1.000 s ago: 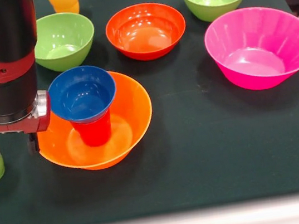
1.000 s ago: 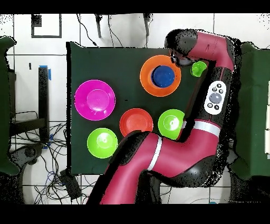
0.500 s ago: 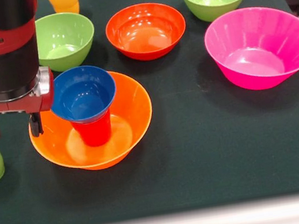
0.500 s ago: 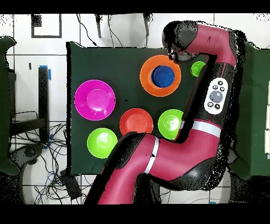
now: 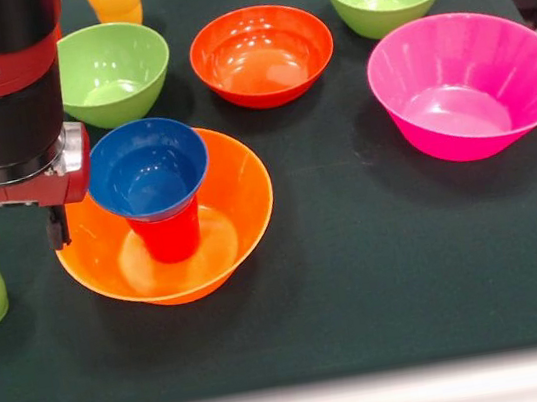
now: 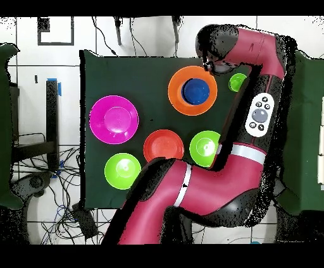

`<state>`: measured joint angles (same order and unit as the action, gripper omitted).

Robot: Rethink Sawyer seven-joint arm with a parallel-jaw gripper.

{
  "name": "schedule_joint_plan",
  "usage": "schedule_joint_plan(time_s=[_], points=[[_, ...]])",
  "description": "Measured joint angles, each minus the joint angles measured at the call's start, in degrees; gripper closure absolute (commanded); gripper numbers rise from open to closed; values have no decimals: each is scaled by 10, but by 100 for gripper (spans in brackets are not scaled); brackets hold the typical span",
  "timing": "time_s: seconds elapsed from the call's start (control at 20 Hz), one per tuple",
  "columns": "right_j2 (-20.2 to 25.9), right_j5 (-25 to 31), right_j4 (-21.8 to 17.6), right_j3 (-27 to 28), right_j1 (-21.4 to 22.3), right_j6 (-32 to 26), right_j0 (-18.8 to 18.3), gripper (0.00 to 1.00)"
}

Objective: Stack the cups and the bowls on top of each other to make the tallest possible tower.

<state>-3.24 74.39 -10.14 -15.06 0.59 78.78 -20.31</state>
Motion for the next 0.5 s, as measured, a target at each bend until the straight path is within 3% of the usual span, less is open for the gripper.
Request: schedule_joint_plan(time_s=[0.5], points=[[-2, -10, -2, 0, -15, 0, -17, 0]])
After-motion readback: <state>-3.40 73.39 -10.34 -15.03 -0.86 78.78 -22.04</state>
